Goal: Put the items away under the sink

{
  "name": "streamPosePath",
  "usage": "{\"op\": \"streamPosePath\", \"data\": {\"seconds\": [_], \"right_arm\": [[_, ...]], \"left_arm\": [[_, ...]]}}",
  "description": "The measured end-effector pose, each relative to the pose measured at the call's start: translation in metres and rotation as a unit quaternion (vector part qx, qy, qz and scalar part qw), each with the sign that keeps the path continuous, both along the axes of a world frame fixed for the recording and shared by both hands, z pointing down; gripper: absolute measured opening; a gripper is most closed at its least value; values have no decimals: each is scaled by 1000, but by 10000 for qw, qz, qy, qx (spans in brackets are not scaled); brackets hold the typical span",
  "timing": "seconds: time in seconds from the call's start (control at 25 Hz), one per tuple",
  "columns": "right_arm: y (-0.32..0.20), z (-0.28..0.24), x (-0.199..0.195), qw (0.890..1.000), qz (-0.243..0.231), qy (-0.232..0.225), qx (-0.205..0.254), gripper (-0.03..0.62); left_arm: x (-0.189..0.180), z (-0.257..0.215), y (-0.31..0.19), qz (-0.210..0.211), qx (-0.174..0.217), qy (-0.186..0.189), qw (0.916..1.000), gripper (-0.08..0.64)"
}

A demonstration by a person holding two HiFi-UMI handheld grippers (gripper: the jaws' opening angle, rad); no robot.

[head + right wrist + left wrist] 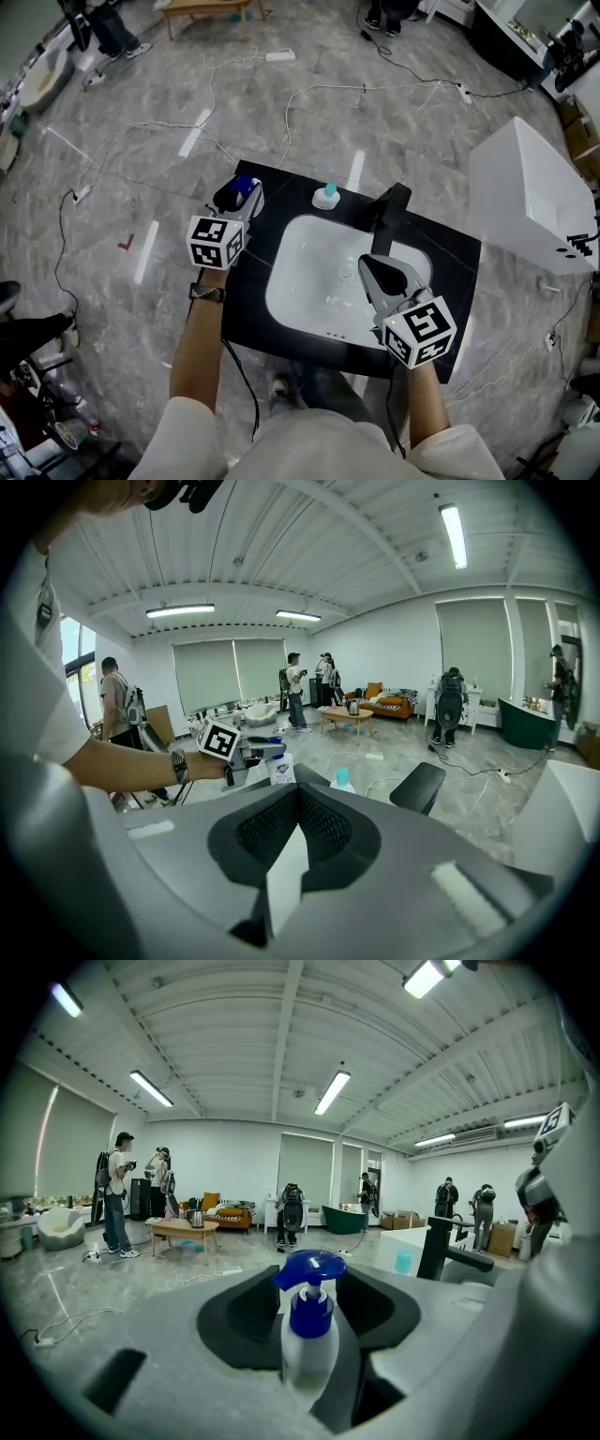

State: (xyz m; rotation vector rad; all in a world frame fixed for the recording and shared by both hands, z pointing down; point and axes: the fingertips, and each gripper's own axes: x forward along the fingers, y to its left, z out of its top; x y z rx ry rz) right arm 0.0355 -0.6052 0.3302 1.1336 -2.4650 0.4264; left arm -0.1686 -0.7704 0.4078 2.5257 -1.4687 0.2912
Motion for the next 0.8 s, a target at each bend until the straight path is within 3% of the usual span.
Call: {"op": "streamPosePath", "data": {"seconds": [0.24, 0.36, 0.8], "right_arm": [[-1, 7, 8, 10000, 39, 17, -50, 6], [-1, 9, 12, 9999, 62, 28, -75, 6], [3, 8, 15, 9999, 83, 20, -110, 6]], "left_arm": [[5, 4, -8, 37, 72, 111, 9999, 181], [8, 3, -9, 91, 185, 113, 9997, 138], [2, -4, -1, -17, 411, -1, 9992, 84]]}}
